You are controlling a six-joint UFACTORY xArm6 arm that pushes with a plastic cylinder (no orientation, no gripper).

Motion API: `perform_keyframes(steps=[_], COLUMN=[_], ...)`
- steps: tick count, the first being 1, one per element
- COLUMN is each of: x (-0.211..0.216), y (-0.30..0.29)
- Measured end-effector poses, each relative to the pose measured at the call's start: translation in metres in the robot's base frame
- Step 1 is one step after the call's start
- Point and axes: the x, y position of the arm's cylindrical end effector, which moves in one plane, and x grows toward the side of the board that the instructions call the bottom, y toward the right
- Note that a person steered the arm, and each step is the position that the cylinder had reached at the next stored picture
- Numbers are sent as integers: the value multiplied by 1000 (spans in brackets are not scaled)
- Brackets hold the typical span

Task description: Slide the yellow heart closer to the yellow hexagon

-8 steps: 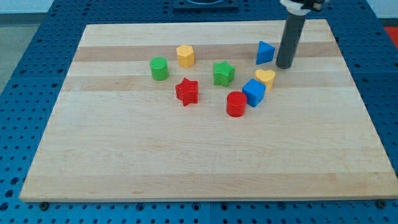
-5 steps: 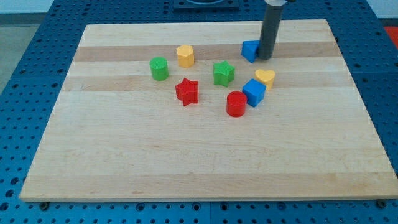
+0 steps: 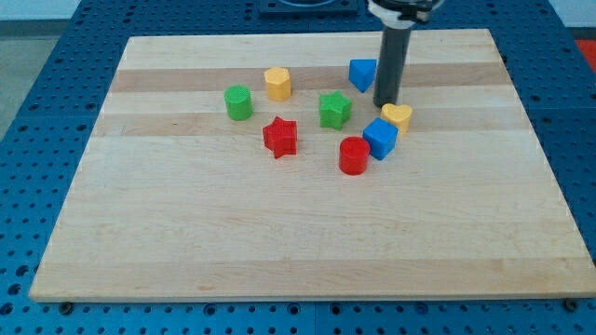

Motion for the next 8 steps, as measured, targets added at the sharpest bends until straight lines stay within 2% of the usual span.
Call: perform_keyframes(steps=[1,2,4,5,8], x=[17,57,159,175,134], y=[54,50,-69,-123,-148])
